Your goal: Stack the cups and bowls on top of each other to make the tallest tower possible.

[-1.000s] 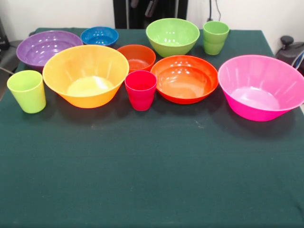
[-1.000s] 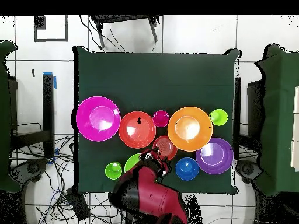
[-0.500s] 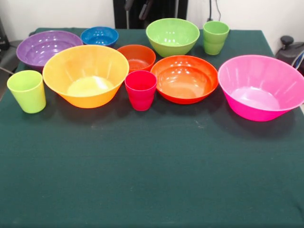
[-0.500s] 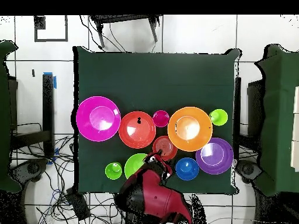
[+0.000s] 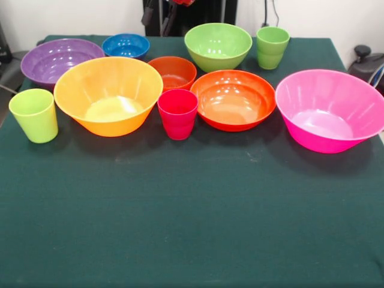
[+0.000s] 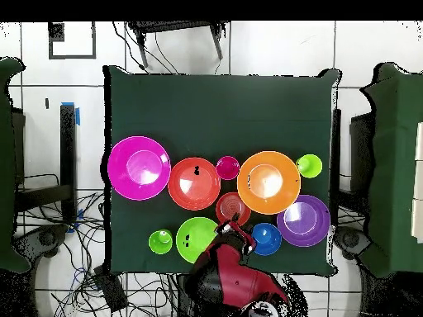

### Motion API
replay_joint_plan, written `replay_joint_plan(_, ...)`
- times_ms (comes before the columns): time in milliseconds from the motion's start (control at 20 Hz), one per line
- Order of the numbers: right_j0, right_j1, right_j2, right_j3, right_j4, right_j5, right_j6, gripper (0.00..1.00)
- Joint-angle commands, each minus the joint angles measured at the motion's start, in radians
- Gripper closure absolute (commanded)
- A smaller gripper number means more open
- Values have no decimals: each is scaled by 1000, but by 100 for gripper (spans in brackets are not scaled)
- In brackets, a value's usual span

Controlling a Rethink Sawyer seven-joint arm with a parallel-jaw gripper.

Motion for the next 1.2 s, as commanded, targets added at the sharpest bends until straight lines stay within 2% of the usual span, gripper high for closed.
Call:
replay_joint_plan(50,-68,36,191,83,-127,-23,123,0)
replay_joint_plan(150,-73,40,209,93,-130,-31,136,0)
replay_joint_plan(200,-108,41,254,99,-156,-29,147,0)
replay_joint_plan(400,-190,36,347,122,-216,-13,154,0)
replay_joint_plan(700,-287,39,423,132,-299,-6,124,0)
replay_joint_plan(850,-310,54,425,129,-323,-20,110,0)
replay_joint_plan(1200,-330,164,375,58,-368,-101,82,0)
